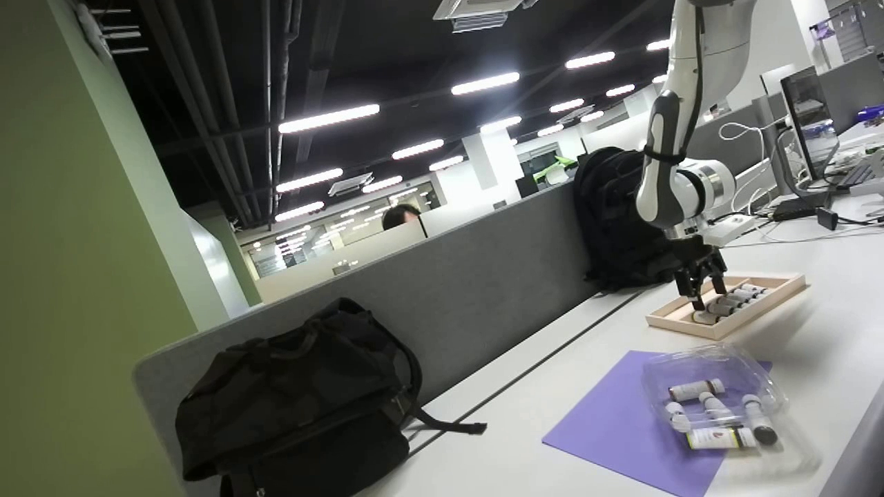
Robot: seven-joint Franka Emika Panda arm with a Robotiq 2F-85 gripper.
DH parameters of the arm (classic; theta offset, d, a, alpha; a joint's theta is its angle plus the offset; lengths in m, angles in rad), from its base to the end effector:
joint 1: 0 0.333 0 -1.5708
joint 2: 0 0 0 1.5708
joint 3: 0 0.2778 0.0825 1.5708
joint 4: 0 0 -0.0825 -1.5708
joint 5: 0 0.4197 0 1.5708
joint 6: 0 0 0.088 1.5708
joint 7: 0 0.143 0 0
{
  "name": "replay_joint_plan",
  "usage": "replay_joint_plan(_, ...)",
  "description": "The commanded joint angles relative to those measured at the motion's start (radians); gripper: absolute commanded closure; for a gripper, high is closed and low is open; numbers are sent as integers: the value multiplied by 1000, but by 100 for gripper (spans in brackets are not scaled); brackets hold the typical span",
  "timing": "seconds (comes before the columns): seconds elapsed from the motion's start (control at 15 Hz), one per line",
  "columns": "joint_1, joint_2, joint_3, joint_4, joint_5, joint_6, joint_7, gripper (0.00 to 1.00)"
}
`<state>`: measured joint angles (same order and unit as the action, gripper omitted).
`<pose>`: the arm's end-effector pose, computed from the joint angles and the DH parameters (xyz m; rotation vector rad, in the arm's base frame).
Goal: Remove the leftmost object in the lower half of the box on the purple paper
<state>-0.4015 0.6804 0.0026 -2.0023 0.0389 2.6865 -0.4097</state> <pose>0.5410 -0.2285 0.0146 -3.1255 0.0386 -0.0170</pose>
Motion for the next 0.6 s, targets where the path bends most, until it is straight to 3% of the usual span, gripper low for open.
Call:
replay_joint_plan(0.0, 11, -5, -1, -1, -9, -43, -5, 0)
replay_joint_plan(0.53, 64, -12, -36, -5, -38, -65, 26, 0)
